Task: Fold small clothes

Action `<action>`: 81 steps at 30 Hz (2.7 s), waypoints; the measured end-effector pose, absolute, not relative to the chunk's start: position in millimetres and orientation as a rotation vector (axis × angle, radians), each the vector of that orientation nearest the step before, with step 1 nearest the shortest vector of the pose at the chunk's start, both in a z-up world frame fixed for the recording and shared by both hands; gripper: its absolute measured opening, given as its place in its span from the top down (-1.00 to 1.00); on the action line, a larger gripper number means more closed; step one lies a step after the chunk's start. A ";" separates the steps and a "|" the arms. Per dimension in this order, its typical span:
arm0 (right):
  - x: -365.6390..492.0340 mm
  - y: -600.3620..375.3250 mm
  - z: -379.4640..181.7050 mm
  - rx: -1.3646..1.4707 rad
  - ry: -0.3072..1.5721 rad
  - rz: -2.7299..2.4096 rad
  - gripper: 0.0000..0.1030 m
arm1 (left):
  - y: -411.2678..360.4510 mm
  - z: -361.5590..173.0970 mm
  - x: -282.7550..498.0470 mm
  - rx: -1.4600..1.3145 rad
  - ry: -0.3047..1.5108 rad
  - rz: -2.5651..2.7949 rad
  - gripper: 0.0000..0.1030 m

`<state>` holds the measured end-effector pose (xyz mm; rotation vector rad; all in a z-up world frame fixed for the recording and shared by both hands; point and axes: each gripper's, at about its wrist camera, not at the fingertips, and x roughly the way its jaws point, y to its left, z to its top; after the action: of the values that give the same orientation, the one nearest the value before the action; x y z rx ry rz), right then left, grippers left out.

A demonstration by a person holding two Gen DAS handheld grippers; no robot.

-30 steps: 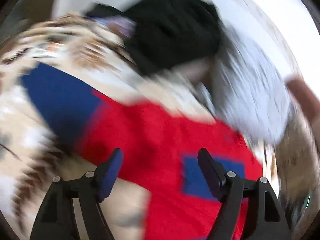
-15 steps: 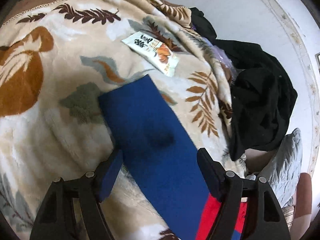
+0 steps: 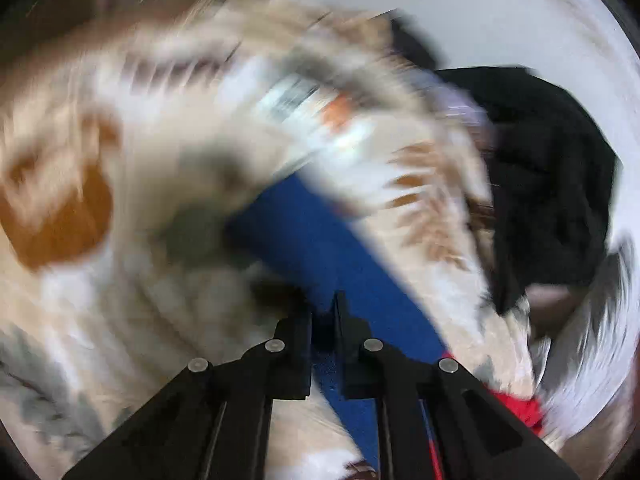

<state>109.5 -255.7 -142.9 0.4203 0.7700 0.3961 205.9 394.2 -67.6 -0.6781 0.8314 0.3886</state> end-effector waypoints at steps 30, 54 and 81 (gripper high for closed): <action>111.0 -308.4 -110.3 0.877 0.670 0.497 -0.93 | 138.7 -77.8 137.5 -0.354 1.002 -0.021 0.03; 170.1 -304.6 -132.2 0.626 0.952 0.120 0.70 | 134.1 -83.9 150.6 -0.371 0.936 -0.017 -0.14; -10.5 -344.1 -90.2 0.618 0.865 0.301 -0.31 | 159.3 -85.3 -64.5 -0.469 0.994 -0.099 -0.27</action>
<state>-10.5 -344.1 -90.2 0.6178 0.8648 0.3012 -64.5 159.3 -85.3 -0.4690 0.9941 -0.0994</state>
